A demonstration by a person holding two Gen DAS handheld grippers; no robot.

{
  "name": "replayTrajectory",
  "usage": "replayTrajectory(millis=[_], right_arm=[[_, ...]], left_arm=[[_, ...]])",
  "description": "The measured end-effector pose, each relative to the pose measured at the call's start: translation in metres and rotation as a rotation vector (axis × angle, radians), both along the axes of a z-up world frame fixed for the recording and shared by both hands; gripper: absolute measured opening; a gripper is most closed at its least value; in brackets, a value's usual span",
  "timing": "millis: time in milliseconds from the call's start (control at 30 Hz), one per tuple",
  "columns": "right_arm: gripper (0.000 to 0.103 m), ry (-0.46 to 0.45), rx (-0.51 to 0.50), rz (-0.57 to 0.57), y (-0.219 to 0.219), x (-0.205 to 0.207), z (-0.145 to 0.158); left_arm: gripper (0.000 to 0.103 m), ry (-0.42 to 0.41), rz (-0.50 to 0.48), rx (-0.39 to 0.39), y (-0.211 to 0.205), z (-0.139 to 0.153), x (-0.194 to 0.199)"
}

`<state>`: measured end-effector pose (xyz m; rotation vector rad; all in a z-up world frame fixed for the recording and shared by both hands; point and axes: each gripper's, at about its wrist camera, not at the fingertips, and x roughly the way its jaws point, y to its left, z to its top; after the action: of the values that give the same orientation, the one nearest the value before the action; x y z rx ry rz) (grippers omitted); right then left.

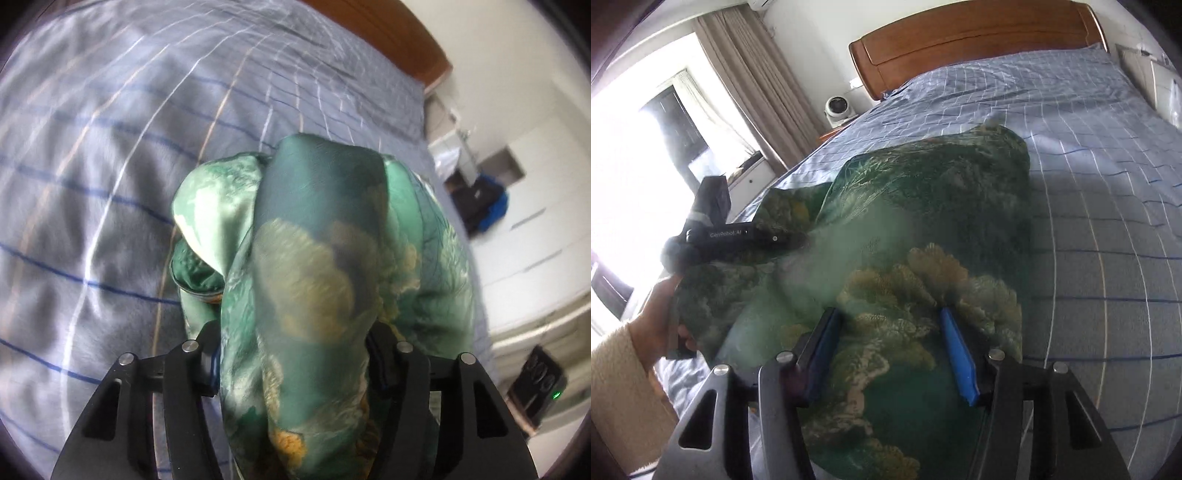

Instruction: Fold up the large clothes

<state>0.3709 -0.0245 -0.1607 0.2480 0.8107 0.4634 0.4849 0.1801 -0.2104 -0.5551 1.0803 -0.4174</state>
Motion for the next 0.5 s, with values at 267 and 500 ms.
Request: replayTrajectory(millis=[267, 500], right_arm=[[0.056, -0.061, -0.085, -0.006, 0.012, 0.008, -0.013], [0.08, -0.023, -0.138, -0.027, 0.011, 0.008, 0.018]], left_arm=[[0.064, -0.059, 0.07, -0.046, 0.006, -0.006, -0.022], [0.083, -0.056, 0.091, -0.012, 0.01, 0.035, -0.044]])
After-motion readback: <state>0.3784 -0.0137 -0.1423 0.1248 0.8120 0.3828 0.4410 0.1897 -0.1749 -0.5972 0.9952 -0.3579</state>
